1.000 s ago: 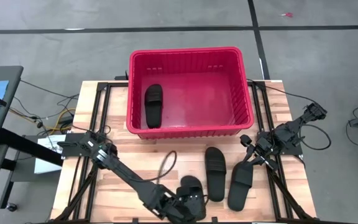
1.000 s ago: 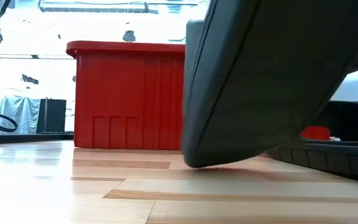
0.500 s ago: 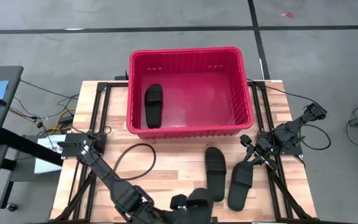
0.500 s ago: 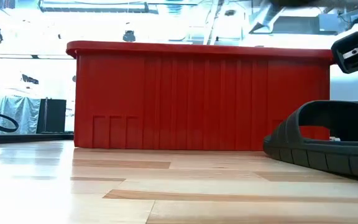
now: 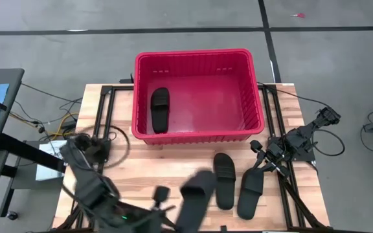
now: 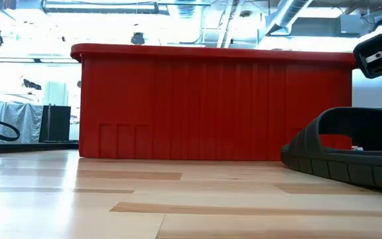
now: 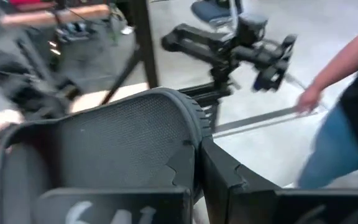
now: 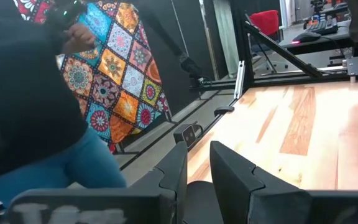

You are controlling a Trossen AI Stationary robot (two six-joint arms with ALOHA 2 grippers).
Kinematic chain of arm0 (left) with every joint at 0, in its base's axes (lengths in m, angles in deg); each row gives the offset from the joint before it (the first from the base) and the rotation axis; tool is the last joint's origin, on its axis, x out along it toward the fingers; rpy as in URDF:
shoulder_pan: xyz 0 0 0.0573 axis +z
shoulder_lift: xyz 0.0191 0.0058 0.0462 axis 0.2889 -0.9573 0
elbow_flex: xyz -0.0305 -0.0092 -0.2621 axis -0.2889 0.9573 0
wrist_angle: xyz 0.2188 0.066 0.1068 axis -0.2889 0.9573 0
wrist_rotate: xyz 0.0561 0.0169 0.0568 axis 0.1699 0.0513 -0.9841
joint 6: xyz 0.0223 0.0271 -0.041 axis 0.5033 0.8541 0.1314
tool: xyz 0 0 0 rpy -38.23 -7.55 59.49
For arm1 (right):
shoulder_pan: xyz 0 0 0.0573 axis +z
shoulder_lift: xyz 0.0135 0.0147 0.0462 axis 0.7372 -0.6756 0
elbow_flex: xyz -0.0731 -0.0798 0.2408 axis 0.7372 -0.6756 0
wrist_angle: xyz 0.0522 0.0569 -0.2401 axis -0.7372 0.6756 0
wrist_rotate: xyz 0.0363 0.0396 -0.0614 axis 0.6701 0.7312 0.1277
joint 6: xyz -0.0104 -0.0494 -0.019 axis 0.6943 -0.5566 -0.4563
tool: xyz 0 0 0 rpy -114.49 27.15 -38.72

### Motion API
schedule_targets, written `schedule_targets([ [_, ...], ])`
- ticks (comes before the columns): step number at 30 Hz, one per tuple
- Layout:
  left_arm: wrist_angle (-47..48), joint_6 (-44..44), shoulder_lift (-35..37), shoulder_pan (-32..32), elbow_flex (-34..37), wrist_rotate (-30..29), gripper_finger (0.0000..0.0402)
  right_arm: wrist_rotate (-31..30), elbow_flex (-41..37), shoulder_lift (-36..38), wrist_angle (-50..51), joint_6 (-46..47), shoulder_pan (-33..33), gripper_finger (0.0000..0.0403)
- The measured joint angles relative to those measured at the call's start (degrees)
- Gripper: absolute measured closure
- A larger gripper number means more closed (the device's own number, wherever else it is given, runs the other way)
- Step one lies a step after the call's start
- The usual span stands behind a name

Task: Pick and place slides into bin
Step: Put the black slide into the red container

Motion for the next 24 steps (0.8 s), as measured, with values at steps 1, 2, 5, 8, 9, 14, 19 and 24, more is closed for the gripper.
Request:
schedule_targets([
  [1, 2.22, 1.04, 1.25, -0.44, 0.0, -1.48, 0.0401, 0.0, 0.0, 0.0, 0.0, 0.0, 0.0, 0.034],
  [2, 4.56, 1.95, 2.44, -0.76, 0.0, -2.85, 0.0401, 0.0, 0.0, 0.01, 0.0, -0.01, 0.0, 0.034],
  [5, 11.72, 4.05, 5.89, -1.26, -0.04, -6.27, 0.0401, 0.0, 0.0, 0.0, 0.01, -0.02, 0.0, 0.034],
  [8, 18.39, 5.9, 8.16, -1.11, -0.07, -8.7, 0.0401, 0.0, 0.0, 0.0, 0.0, -0.02, 0.0, 0.034],
  [9, 20.32, 6.66, 8.77, -0.87, -0.05, -9.26, 0.0401, 0.0, 0.0, 0.0, 0.0, -0.02, 0.0, 0.034],
  [14, 28.6, 9.97, 11.99, 2.03, -0.04, -9.71, 0.0401, 0.0, 0.0, 0.0, 0.0, -0.02, 0.02, 0.034],
  [19, 32.59, 14.67, 15.15, 7.87, -0.04, -6.05, 0.0401, 0.0, 0.0, 0.0, 0.0, 0.0, 0.0, 0.034],
  [24, 32.87, 21.73, 18.22, 16.48, -0.03, 1.31, 0.0401, 0.0, 0.0, 0.0, 0.0, 0.0, 0.02, 0.034],
])
